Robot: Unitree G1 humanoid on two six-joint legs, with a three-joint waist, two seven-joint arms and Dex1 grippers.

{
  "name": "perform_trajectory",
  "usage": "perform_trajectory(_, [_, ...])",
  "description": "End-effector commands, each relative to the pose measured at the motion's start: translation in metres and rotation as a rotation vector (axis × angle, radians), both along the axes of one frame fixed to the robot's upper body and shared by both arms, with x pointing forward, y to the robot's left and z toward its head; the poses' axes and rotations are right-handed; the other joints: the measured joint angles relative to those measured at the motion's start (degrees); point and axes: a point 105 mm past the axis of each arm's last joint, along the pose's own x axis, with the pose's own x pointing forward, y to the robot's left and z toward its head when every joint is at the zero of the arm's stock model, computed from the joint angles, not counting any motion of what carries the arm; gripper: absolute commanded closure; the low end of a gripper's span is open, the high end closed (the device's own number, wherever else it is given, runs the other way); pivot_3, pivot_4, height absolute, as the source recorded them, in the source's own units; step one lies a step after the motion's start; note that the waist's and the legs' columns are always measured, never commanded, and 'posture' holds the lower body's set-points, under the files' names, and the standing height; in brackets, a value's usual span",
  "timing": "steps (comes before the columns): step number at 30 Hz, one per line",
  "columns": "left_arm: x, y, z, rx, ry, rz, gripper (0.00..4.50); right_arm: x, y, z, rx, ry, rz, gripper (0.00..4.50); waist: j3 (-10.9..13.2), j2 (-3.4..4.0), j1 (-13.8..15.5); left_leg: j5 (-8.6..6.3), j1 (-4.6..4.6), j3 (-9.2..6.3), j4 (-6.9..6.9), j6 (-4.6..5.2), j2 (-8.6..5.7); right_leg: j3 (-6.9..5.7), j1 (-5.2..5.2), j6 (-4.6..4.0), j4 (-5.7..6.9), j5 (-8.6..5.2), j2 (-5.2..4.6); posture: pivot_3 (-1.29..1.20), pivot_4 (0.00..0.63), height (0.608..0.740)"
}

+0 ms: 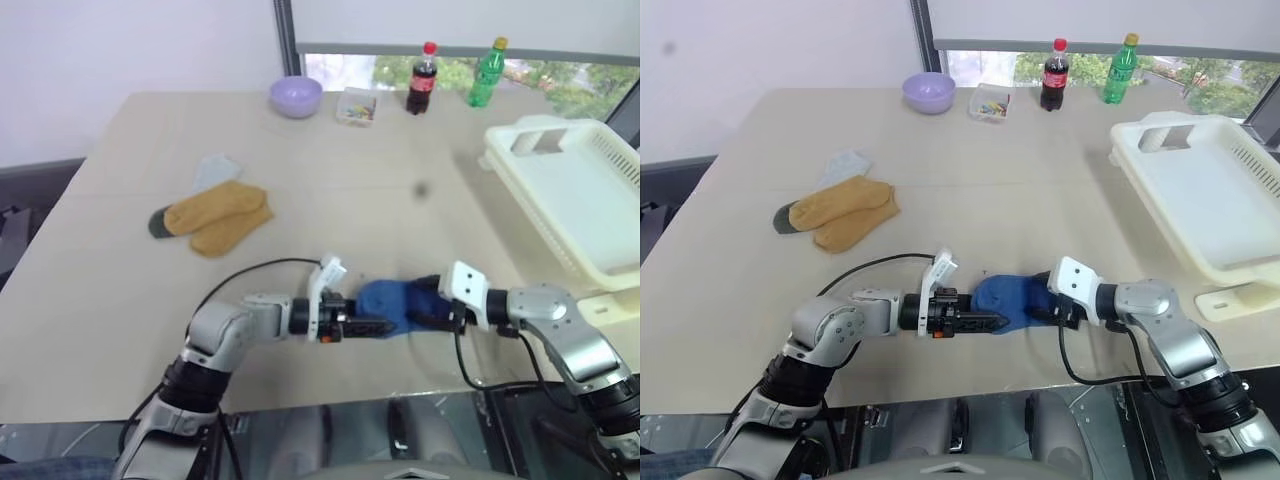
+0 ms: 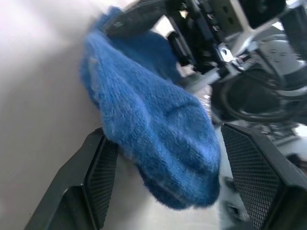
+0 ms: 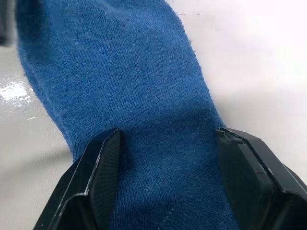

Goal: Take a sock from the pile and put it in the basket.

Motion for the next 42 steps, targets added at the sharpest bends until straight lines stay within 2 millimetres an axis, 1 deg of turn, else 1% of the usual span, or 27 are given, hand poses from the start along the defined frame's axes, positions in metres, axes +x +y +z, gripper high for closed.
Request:
perform_trajectory(1, [-0.010,-0.003,0.026,-0.167,0.050,-0.078,0.94,-0.003,-0.001,-0.007,-0.018,0.015,-0.025,1.30,0.0,0.00,-0.1,0.00,0.01,0.00,0.00,0.00,0.00,0.00,0.01,0.00,0.00,0.00,-0.01,0.00,0.150,0.740])
perform_trajectory(4, [-0.003,-0.004,0.035,-0.227,0.067,-0.046,0.94,-0.003,-0.002,-0.007,-0.017,0.015,-0.036,1.30,0.0,0.00,-0.3,0.00,0.02,-0.08,0.01,0.00,0.00,0.02,0.01,0.01,0.00,0.00,-0.02,0.00,0.150,0.740])
perform_trajectory(7, [0.003,-0.009,0.049,-0.330,0.049,-0.024,0.94,-0.004,-0.003,-0.007,-0.016,0.016,-0.045,1.30,0.0,0.00,-0.3,0.00,0.02,-0.08,0.02,0.00,-0.01,0.01,0.02,0.01,0.01,0.00,-0.02,0.00,0.150,0.740])
perform_trajectory(11, [0.002,-0.018,0.045,-0.317,0.049,-0.023,0.94,-0.005,-0.005,-0.005,-0.016,0.016,-0.053,1.30,0.0,0.00,-0.4,0.00,0.01,-0.06,0.01,0.00,-0.02,0.02,0.02,0.01,-0.01,0.00,-0.01,0.00,0.150,0.740])
perform_trajectory(16, [0.000,-0.022,0.039,-0.297,0.046,-0.027,0.94,-0.006,-0.007,-0.002,-0.017,0.012,-0.070,1.30,0.0,0.00,-0.4,0.00,-0.01,-0.05,0.01,0.00,-0.04,0.02,0.02,0.00,-0.03,0.00,-0.02,0.00,0.150,0.740])
perform_trajectory(19, [0.003,-0.025,0.035,-0.279,0.025,-0.015,0.94,-0.006,-0.007,0.001,-0.018,0.003,-0.076,1.30,0.0,0.00,-0.3,0.00,-0.01,-0.06,0.01,0.00,-0.05,0.03,0.02,0.00,-0.03,0.00,-0.03,0.00,0.150,0.740])
perform_trajectory(20, [0.004,-0.024,0.035,-0.277,0.017,-0.006,0.94,-0.006,-0.007,0.003,-0.017,0.001,-0.080,1.30,0.0,-0.01,-0.3,0.00,-0.01,-0.06,0.01,0.00,-0.05,0.04,0.02,0.01,-0.03,0.00,-0.03,0.00,0.150,0.740])
perform_trajectory(23, [0.016,-0.010,0.038,-0.264,-0.002,0.059,0.94,-0.006,-0.009,0.006,-0.015,-0.003,-0.095,1.30,0.0,-0.01,-0.4,0.00,-0.04,-0.08,0.01,0.00,-0.04,0.03,0.00,0.00,-0.04,0.00,-0.03,0.00,0.150,0.740])
perform_trajectory(25, [0.022,0.001,0.033,-0.202,-0.007,0.105,0.94,-0.007,-0.011,0.006,-0.019,0.000,-0.101,1.30,0.0,0.00,-0.4,0.00,-0.04,-0.08,0.00,0.00,-0.04,0.01,0.00,0.00,-0.04,0.00,-0.02,0.00,0.150,0.740])
perform_trajectory(27, [0.018,0.011,0.029,-0.151,0.006,0.115,0.94,-0.008,-0.012,0.003,-0.023,0.007,-0.104,1.30,0.0,0.00,-0.4,0.00,-0.04,-0.11,0.00,0.00,-0.03,0.01,-0.01,0.00,-0.04,0.00,-0.02,0.00,0.150,0.740])
perform_trajectory(29, [0.004,0.020,0.025,-0.105,0.024,0.082,0.94,-0.009,-0.011,0.001,-0.022,0.010,-0.105,1.30,0.0,0.00,-0.6,0.00,-0.04,-0.14,-0.01,0.00,-0.03,0.02,-0.01,0.01,-0.05,0.00,-0.03,0.00,0.150,0.740])
perform_trajectory(32, [-0.015,0.027,0.014,-0.022,0.065,0.035,0.94,-0.007,-0.008,0.000,-0.017,0.011,-0.105,1.30,0.1,-0.03,-0.7,-0.01,-0.04,-0.23,-0.06,0.00,-0.03,0.08,-0.02,0.01,-0.10,0.00,-0.07,0.00,0.150,0.740])
perform_trajectory(35, [-0.023,0.030,0.007,0.023,0.088,0.022,0.94,-0.006,-0.007,-0.001,-0.016,0.011,-0.102,1.30,0.1,-0.03,-0.5,-0.01,-0.06,-0.26,-0.07,0.00,-0.04,0.06,-0.01,0.01,-0.15,0.00,-0.10,0.00,0.150,0.740])
perform_trajectory(39, [-0.031,0.032,0.008,0.028,0.114,-0.005,0.94,-0.003,-0.006,-0.002,-0.016,0.010,-0.099,1.30,0.1,-0.03,-0.7,-0.01,-0.01,-0.26,-0.06,0.00,-0.02,0.06,-0.01,0.01,-0.12,0.00,-0.11,0.00,0.150,0.740])
perform_trajectory(42, [-0.030,0.034,0.002,0.065,0.117,0.020,0.94,-0.002,-0.004,-0.003,-0.014,0.010,-0.094,1.30,0.1,-0.02,-0.8,-0.01,0.00,-0.29,-0.07,0.00,0.00,0.02,-0.02,0.01,-0.11,0.00,-0.08,0.00,0.150,0.740])
